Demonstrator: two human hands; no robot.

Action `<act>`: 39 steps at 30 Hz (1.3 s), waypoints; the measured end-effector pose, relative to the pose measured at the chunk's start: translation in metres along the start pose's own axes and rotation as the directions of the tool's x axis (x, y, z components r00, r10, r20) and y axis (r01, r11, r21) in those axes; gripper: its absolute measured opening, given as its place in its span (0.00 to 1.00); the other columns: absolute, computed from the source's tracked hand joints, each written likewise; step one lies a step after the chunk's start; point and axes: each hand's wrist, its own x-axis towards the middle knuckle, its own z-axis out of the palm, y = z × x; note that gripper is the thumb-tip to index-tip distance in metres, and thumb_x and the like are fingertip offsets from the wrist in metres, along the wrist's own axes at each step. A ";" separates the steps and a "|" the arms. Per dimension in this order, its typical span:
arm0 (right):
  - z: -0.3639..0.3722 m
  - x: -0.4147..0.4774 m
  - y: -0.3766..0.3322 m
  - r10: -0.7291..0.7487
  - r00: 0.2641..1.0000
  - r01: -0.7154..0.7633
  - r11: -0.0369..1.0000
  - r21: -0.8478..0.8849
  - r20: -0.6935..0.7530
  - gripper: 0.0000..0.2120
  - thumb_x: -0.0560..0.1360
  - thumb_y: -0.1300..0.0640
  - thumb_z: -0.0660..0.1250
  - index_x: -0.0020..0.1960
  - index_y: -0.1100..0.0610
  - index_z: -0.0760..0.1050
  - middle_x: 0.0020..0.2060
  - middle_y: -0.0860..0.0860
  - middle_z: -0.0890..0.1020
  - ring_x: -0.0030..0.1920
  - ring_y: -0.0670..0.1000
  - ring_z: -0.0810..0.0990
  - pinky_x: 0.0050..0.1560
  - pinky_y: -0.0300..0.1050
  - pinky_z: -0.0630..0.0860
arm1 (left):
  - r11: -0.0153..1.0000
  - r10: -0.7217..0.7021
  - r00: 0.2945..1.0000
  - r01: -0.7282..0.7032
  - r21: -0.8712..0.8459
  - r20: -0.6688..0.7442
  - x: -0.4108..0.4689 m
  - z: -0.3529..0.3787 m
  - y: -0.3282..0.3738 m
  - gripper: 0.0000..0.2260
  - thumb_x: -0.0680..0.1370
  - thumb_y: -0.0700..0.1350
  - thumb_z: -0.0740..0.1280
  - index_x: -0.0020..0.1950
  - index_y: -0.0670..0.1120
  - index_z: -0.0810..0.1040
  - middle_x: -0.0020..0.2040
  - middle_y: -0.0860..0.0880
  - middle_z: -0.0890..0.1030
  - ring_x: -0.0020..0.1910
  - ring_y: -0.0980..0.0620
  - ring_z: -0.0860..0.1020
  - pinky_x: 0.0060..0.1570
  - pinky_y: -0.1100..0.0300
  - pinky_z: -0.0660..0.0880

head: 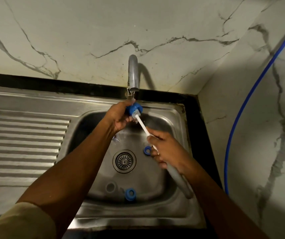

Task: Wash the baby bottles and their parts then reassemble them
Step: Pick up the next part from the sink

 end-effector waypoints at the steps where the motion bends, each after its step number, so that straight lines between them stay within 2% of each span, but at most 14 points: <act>1: -0.004 -0.004 -0.008 0.058 0.990 -0.084 0.974 0.210 0.127 0.18 0.84 0.55 0.58 0.72 0.41 0.70 0.27 0.50 0.69 0.19 0.43 0.65 0.17 0.34 0.61 | 0.997 0.005 0.997 0.001 -0.075 0.074 -0.004 -0.003 0.001 0.10 0.76 0.41 0.71 0.54 0.38 0.77 0.48 0.39 0.81 0.46 0.44 0.83 0.50 0.49 0.82; 5: 0.003 -0.009 -0.009 0.081 0.960 -0.182 0.909 0.376 0.269 0.17 0.84 0.54 0.57 0.71 0.41 0.70 0.27 0.50 0.68 0.18 0.42 0.63 0.16 0.32 0.59 | 0.965 0.019 0.989 0.021 -0.263 0.148 -0.005 0.008 0.007 0.06 0.80 0.39 0.63 0.48 0.38 0.77 0.44 0.41 0.82 0.44 0.45 0.84 0.56 0.48 0.81; 7: 0.006 -0.003 0.001 -0.025 1.000 0.024 0.990 -0.138 -0.002 0.19 0.84 0.53 0.58 0.72 0.38 0.70 0.32 0.52 0.74 0.23 0.46 0.69 0.20 0.38 0.66 | 0.988 0.000 1.000 0.005 -0.156 0.028 -0.001 0.014 0.004 0.04 0.81 0.38 0.64 0.47 0.38 0.75 0.39 0.42 0.79 0.35 0.48 0.80 0.39 0.53 0.83; 10: 0.005 0.006 0.021 -0.288 0.946 0.080 0.650 -0.755 -0.148 0.23 0.84 0.53 0.55 0.77 0.38 0.61 0.49 0.54 0.80 0.38 0.51 0.79 0.41 0.49 0.80 | 0.996 0.061 0.989 -0.051 0.072 -0.134 0.002 0.016 -0.004 0.03 0.79 0.39 0.68 0.48 0.39 0.77 0.39 0.42 0.77 0.35 0.48 0.78 0.35 0.54 0.78; 14: 0.012 -0.002 0.009 -0.069 0.994 0.056 0.985 -0.165 -0.080 0.21 0.84 0.54 0.56 0.73 0.38 0.67 0.33 0.51 0.73 0.24 0.46 0.70 0.21 0.39 0.68 | 0.998 0.032 0.999 -0.031 -0.050 0.014 -0.011 0.002 -0.002 0.04 0.79 0.39 0.66 0.52 0.39 0.75 0.49 0.39 0.78 0.45 0.43 0.81 0.46 0.49 0.82; 18: 0.007 -0.016 -0.013 0.103 0.943 -0.233 0.883 0.409 0.316 0.16 0.84 0.54 0.58 0.69 0.41 0.72 0.27 0.49 0.67 0.18 0.41 0.62 0.17 0.31 0.57 | 0.950 0.009 0.972 0.065 -0.306 0.235 -0.015 -0.008 0.002 0.06 0.77 0.40 0.68 0.51 0.38 0.80 0.52 0.39 0.82 0.54 0.43 0.82 0.63 0.43 0.76; 22: 0.014 -0.013 -0.004 0.043 0.998 -0.041 0.999 -0.035 0.049 0.17 0.85 0.53 0.57 0.70 0.39 0.72 0.31 0.51 0.72 0.21 0.44 0.67 0.18 0.36 0.64 | 1.000 0.000 0.991 0.003 -0.018 0.136 -0.012 -0.002 0.005 0.03 0.79 0.38 0.66 0.47 0.39 0.77 0.40 0.42 0.78 0.37 0.49 0.81 0.42 0.51 0.84; 24: 0.009 -0.004 0.003 -0.188 0.973 0.076 0.812 -0.578 -0.137 0.20 0.84 0.54 0.56 0.74 0.40 0.68 0.42 0.52 0.80 0.32 0.49 0.78 0.30 0.46 0.77 | 0.982 0.069 0.997 -0.073 0.177 0.031 -0.008 0.004 0.004 0.04 0.78 0.38 0.69 0.46 0.38 0.77 0.38 0.41 0.77 0.33 0.48 0.79 0.34 0.54 0.80; 26: 0.010 0.005 0.011 -0.336 0.926 0.069 0.599 -0.798 -0.172 0.23 0.84 0.53 0.54 0.77 0.41 0.62 0.53 0.55 0.80 0.45 0.55 0.81 0.45 0.50 0.81 | 0.962 0.144 0.988 -0.126 0.241 -0.059 -0.005 0.015 0.007 0.07 0.79 0.42 0.69 0.46 0.38 0.77 0.34 0.43 0.79 0.32 0.48 0.79 0.35 0.53 0.79; 29: 0.018 0.002 0.005 -0.283 0.943 0.109 0.758 -0.643 -0.175 0.21 0.84 0.52 0.55 0.76 0.40 0.65 0.49 0.55 0.81 0.43 0.56 0.82 0.38 0.49 0.80 | 0.993 0.077 0.997 -0.078 0.090 0.013 -0.006 0.016 0.013 0.08 0.81 0.43 0.62 0.49 0.39 0.75 0.38 0.43 0.78 0.36 0.47 0.80 0.40 0.52 0.79; 31: 0.010 -0.007 -0.005 -0.066 0.996 0.056 0.985 -0.166 -0.054 0.18 0.84 0.53 0.57 0.72 0.40 0.70 0.33 0.51 0.76 0.26 0.48 0.75 0.21 0.39 0.69 | 0.999 -0.016 0.993 0.022 -0.047 0.118 -0.009 -0.001 0.013 0.12 0.79 0.43 0.66 0.59 0.37 0.74 0.51 0.38 0.79 0.49 0.42 0.82 0.53 0.48 0.81; 34: 0.007 -0.018 -0.017 0.100 0.968 -0.165 0.946 0.279 0.231 0.14 0.84 0.52 0.59 0.69 0.43 0.72 0.26 0.49 0.67 0.18 0.43 0.62 0.18 0.31 0.58 | 0.965 -0.043 0.964 0.108 -0.240 0.262 -0.013 -0.010 0.007 0.12 0.77 0.43 0.68 0.58 0.37 0.76 0.56 0.37 0.81 0.61 0.40 0.80 0.68 0.42 0.72; 36: 0.012 -0.014 -0.012 0.127 0.972 -0.164 0.968 0.187 0.197 0.14 0.84 0.52 0.58 0.68 0.44 0.73 0.28 0.51 0.68 0.20 0.43 0.63 0.19 0.32 0.59 | 0.958 -0.018 0.971 0.084 -0.274 0.238 -0.014 -0.004 0.004 0.08 0.77 0.40 0.67 0.52 0.38 0.78 0.51 0.39 0.83 0.55 0.42 0.83 0.64 0.45 0.76; 39: 0.008 -0.005 0.001 -0.108 0.993 0.069 0.881 -0.469 -0.056 0.17 0.84 0.53 0.56 0.70 0.42 0.73 0.37 0.55 0.75 0.29 0.50 0.73 0.27 0.40 0.68 | 0.995 -0.012 0.998 0.017 -0.099 0.056 -0.009 -0.001 -0.002 0.03 0.78 0.40 0.68 0.49 0.40 0.77 0.41 0.44 0.78 0.36 0.50 0.80 0.40 0.54 0.82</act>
